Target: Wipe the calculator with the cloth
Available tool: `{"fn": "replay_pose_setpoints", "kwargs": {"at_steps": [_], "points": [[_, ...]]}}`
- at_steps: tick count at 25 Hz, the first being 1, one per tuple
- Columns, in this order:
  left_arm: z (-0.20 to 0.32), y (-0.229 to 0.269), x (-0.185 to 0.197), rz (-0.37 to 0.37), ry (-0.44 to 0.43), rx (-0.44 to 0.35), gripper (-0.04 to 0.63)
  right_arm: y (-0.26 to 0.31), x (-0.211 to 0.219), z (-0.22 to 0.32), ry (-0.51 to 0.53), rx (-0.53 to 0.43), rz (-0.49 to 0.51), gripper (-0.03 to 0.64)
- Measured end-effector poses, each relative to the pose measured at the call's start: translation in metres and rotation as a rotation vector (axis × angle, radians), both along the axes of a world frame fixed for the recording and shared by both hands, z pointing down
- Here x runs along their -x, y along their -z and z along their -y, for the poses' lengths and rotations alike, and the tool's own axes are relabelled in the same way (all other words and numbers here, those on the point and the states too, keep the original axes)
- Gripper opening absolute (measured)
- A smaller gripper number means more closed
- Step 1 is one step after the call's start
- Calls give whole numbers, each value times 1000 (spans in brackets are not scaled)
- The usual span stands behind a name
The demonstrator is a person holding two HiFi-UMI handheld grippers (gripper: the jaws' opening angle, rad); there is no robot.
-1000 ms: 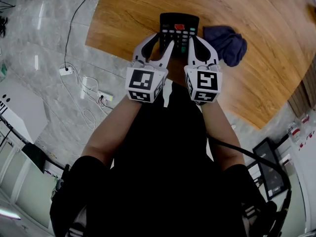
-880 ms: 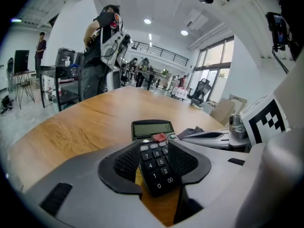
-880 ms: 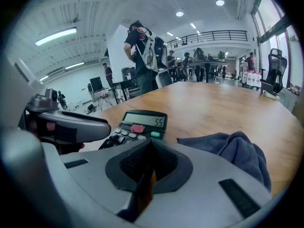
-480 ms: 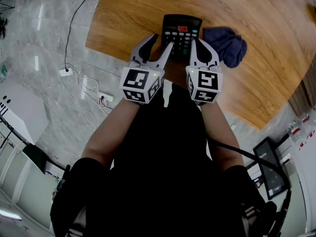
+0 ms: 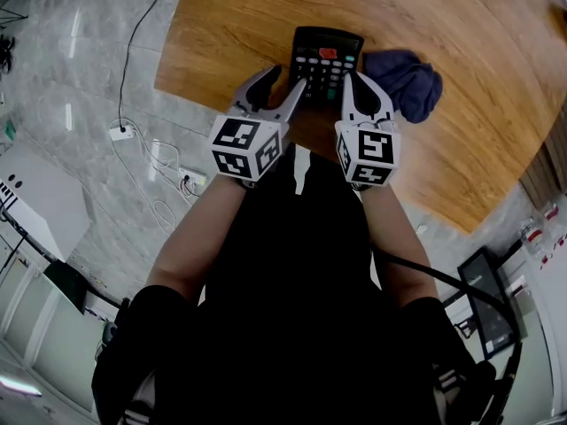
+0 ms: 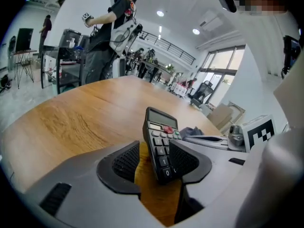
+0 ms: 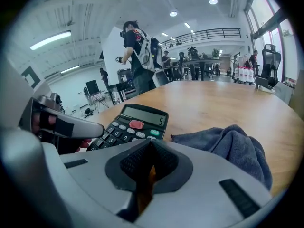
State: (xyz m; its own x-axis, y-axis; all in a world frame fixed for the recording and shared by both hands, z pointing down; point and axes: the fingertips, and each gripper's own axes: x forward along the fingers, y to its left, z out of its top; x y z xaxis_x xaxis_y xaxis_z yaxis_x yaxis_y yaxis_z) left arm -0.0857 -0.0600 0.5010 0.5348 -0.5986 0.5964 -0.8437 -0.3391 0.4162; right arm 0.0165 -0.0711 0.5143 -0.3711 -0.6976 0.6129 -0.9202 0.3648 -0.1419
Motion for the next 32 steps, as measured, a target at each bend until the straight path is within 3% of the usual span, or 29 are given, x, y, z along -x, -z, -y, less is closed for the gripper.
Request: {"fn": "replay_pose_setpoints", "kwargs": {"at_steps": [6, 13, 16, 20, 25, 28, 32], "points": [[-5, -14, -12, -70, -88, 127, 190, 0, -2, 0, -12, -10, 33, 15], [0, -17, -24, -109, -132, 165, 190, 0, -3, -1, -13, -15, 43, 15], [3, -17, -25, -132, -118, 179, 189, 0, -5, -1, -13, -12, 46, 15], [6, -11, -23, -174, -94, 156, 135, 0, -7, 0, -21, 1, 69, 15], [5, 9, -35, -349, -29, 151, 86, 5, -27, 0, -69, 42, 117, 15], [3, 16, -41, -418, 7, 154, 77, 15, -38, -3, -76, 20, 91, 15], [7, 18, -36, -436, 16, 137, 74, 20, -39, -1, -65, -4, 36, 17]]}}
